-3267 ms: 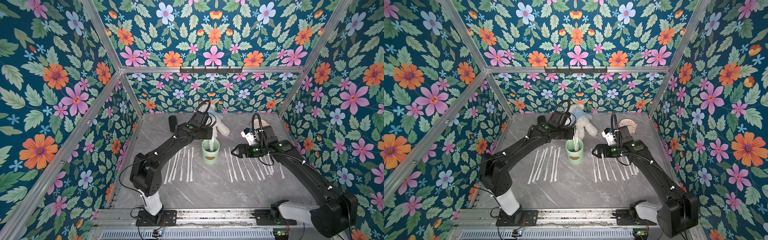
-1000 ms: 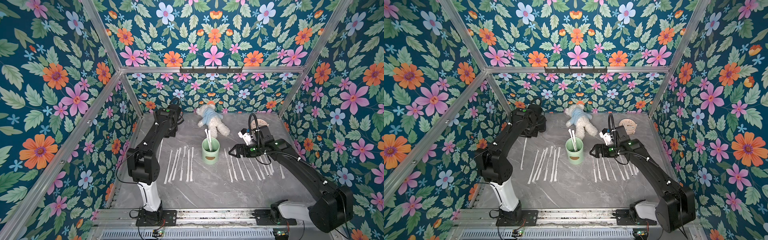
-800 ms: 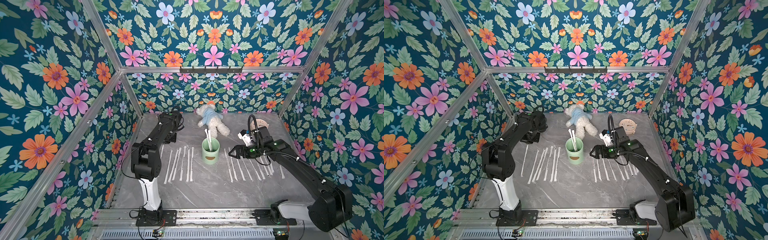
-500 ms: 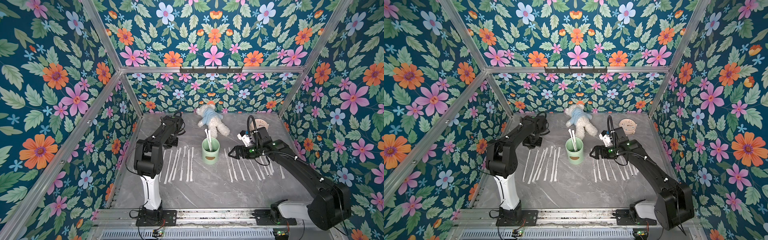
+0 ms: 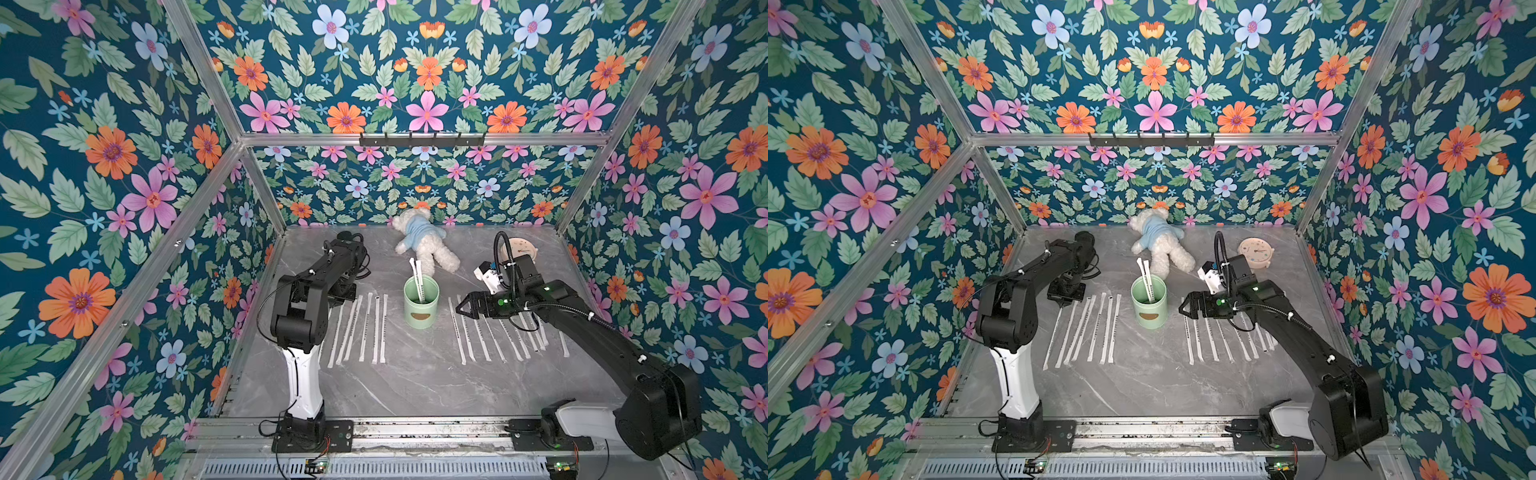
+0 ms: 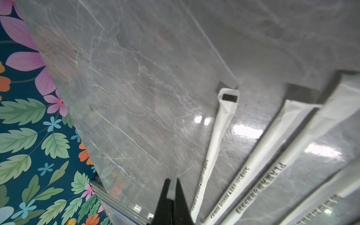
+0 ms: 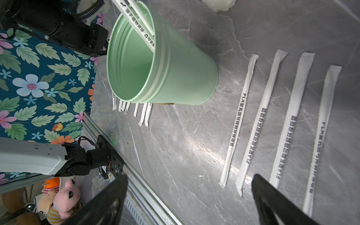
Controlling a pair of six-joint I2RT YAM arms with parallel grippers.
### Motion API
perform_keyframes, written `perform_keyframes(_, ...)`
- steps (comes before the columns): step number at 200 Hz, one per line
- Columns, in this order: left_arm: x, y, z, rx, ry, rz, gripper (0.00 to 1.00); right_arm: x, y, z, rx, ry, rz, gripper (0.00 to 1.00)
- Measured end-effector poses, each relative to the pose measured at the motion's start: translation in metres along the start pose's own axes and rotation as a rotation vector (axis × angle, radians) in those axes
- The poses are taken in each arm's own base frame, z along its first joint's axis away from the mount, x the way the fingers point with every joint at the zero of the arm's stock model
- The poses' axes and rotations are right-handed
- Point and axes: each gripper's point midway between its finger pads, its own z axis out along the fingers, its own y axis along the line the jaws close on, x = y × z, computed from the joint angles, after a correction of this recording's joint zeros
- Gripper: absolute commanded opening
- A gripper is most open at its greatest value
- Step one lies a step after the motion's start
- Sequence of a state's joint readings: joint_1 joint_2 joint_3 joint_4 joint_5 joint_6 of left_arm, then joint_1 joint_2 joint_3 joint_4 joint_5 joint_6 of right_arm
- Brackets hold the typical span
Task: Take the straws out of the storage container
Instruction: Place the straw at the center of the board.
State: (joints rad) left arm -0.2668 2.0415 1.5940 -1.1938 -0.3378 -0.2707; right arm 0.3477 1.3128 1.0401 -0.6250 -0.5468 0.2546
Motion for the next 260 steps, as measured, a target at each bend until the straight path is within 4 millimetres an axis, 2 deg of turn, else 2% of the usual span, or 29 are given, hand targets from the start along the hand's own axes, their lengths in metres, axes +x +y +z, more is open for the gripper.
perform_keyframes(148,-0.004,0.004,0.011,0.005,-0.005,-0.022,0.21,-0.003,0.001,0.001,-0.003,0.002,0.005,0.99)
perform_keyframes(173,-0.005,0.006,0.009,0.006,-0.013,-0.027,0.24,-0.004,0.001,0.001,-0.004,0.0,0.007,0.99)
perform_keyframes(206,-0.006,0.008,0.004,0.006,-0.026,-0.034,0.24,-0.006,0.003,0.0,-0.009,-0.004,0.004,0.99)
perform_keyframes(219,-0.009,0.011,-0.003,0.01,-0.044,-0.044,0.24,-0.007,0.004,-0.001,-0.01,-0.006,0.002,0.99)
perform_keyframes(234,-0.016,0.017,-0.02,0.025,-0.097,-0.074,0.23,-0.007,0.004,-0.001,-0.01,-0.005,0.002,0.99)
perform_keyframes(260,-0.033,0.023,-0.08,0.103,-0.288,-0.143,0.24,-0.007,0.004,-0.001,-0.01,-0.006,0.002,0.99)
